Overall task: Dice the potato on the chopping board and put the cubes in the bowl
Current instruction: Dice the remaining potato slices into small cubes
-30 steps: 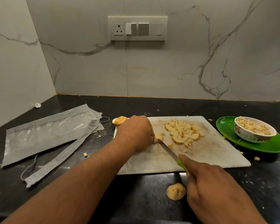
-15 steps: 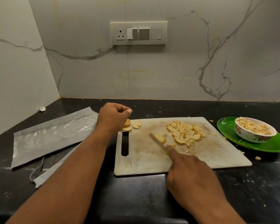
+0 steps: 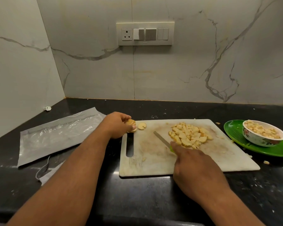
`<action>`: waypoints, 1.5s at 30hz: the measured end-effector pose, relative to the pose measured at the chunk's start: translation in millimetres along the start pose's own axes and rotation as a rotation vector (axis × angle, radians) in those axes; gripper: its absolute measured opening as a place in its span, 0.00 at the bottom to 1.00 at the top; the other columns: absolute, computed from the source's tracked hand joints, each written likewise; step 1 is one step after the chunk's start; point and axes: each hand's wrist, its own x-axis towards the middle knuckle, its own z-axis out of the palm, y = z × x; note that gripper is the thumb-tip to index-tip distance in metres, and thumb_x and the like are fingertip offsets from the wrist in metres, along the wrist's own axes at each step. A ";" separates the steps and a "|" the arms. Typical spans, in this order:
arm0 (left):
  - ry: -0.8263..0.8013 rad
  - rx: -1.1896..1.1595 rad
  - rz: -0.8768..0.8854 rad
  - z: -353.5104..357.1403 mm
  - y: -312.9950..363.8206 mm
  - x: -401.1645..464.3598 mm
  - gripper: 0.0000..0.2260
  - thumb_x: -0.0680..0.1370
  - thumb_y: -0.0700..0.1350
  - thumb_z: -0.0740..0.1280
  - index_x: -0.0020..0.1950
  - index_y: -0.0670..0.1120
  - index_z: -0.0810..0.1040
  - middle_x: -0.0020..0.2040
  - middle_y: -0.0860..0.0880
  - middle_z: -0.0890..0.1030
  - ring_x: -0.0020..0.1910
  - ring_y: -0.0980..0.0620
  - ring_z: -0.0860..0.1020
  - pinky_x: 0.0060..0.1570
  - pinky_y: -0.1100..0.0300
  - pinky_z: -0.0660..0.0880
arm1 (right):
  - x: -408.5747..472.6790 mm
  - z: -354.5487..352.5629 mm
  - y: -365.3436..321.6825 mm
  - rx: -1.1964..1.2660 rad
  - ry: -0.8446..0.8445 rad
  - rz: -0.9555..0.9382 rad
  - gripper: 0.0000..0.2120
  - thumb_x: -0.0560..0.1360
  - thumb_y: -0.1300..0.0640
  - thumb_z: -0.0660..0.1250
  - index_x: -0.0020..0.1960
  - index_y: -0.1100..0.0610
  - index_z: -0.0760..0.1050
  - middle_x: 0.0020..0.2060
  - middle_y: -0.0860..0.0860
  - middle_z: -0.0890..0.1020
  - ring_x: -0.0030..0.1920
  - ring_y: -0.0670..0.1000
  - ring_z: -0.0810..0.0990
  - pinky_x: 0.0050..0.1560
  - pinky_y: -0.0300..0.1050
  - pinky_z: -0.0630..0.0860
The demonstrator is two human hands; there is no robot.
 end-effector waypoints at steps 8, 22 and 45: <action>-0.007 -0.011 0.004 -1.2 -6.1 8.8 0.20 0.79 0.52 0.73 0.70 0.51 0.79 0.57 0.52 0.82 0.53 0.53 0.77 0.53 0.57 0.72 | -2.0 -2.7 23.4 0.007 0.048 0.082 0.28 0.81 0.55 0.52 0.80 0.42 0.54 0.64 0.46 0.77 0.58 0.51 0.75 0.54 0.46 0.70; 0.134 -0.202 -0.048 -1.3 -11.5 10.7 0.20 0.73 0.49 0.80 0.64 0.53 0.83 0.57 0.51 0.82 0.54 0.51 0.77 0.51 0.54 0.74 | -8.6 -4.7 21.6 0.076 0.079 0.064 0.27 0.83 0.54 0.51 0.80 0.43 0.55 0.67 0.45 0.76 0.62 0.49 0.74 0.60 0.45 0.70; -0.128 0.097 0.418 43.5 39.8 -19.6 0.08 0.72 0.55 0.80 0.47 0.58 0.83 0.47 0.60 0.80 0.47 0.58 0.78 0.44 0.63 0.75 | -13.6 -10.3 16.3 0.089 0.077 0.082 0.26 0.83 0.53 0.51 0.80 0.42 0.57 0.70 0.45 0.74 0.65 0.48 0.72 0.62 0.44 0.68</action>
